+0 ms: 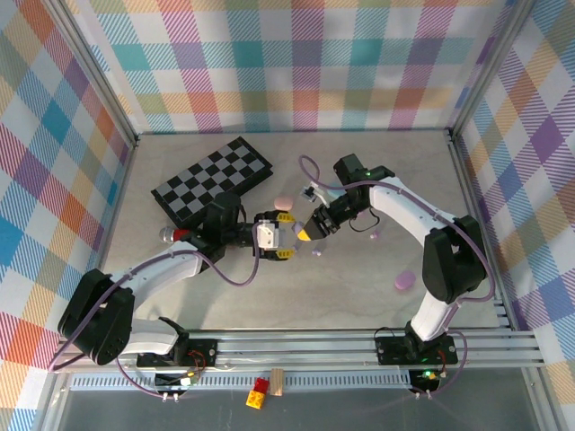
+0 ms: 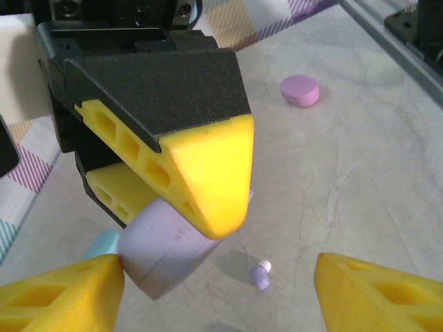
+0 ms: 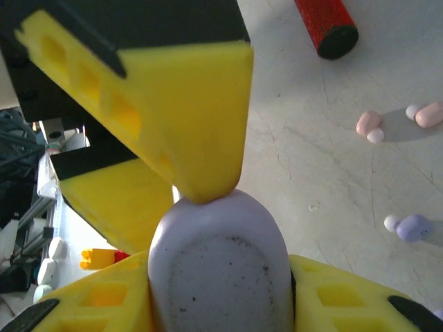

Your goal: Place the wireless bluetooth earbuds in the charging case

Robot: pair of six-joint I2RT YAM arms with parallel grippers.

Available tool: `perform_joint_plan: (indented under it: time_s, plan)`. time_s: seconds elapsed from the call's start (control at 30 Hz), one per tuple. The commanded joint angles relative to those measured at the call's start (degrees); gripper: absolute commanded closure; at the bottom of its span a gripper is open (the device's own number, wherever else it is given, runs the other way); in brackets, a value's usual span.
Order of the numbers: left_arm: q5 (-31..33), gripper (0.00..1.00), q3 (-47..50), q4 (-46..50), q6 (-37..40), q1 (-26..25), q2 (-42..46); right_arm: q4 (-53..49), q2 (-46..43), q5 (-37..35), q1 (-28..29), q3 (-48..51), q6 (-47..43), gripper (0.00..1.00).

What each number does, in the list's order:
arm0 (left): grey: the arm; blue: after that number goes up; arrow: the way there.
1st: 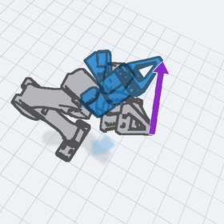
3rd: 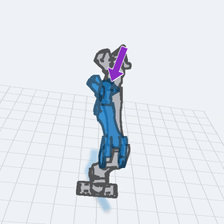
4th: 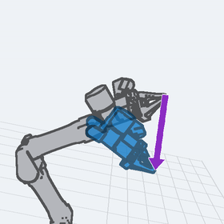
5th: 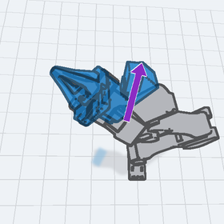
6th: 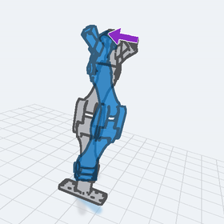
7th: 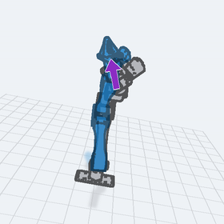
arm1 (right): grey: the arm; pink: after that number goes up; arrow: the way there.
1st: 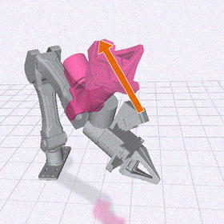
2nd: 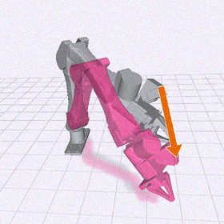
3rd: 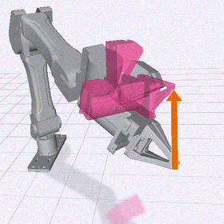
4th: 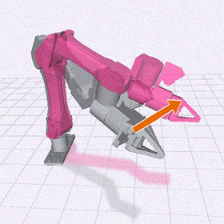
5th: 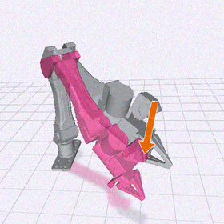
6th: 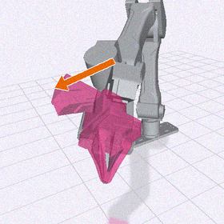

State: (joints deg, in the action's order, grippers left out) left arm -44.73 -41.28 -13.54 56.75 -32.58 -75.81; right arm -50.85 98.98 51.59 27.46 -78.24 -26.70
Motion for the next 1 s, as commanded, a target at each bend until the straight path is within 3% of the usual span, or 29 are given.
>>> perform_joint_plan:
  time_s: [0.0, 0.03, 0.27, 0.43, 0.7, 0.83, 0.97]
  plan:
    - [-2.1, 0.35, -2.1, 1.8, 6.2, -1.6, -1.3, -1.7, 0.8, 0.7, 0.9, -1.9, -3.5, 0.70]
    - [-1.5, 0.40, -2.4, 1.9, 7.0, -2.0, -1.5, -1.9, 1.0, 0.6, 1.1, -2.0, -3.7, 0.70]
    - [0.6, 0.41, -4.3, 1.9, 9.9, -3.9, -4.3, -3.3, 1.2, 0.6, 1.6, -2.2, -4.9, 0.71]
    - [0.5, 0.55, -5.3, 3.6, 11.2, -4.3, -5.0, -3.1, 0.7, 0.0, 1.6, -2.1, -4.7, 0.71]
    - [3.9, 0.68, -5.7, 7.6, 14.3, -4.3, -4.7, -3.3, -0.3, 0.5, 1.5, -2.2, -5.3, 0.69]
    - [4.7, 0.80, -6.1, 8.5, 14.1, -4.3, -4.7, -2.9, -1.1, 0.4, 1.5, -2.3, -5.0, 0.62]
    - [4.5, 0.80, -7.0, 10.1, 11.8, -4.2, -4.5, -1.5, -2.3, -1.4, 1.5, -1.6, -3.6, 0.46]
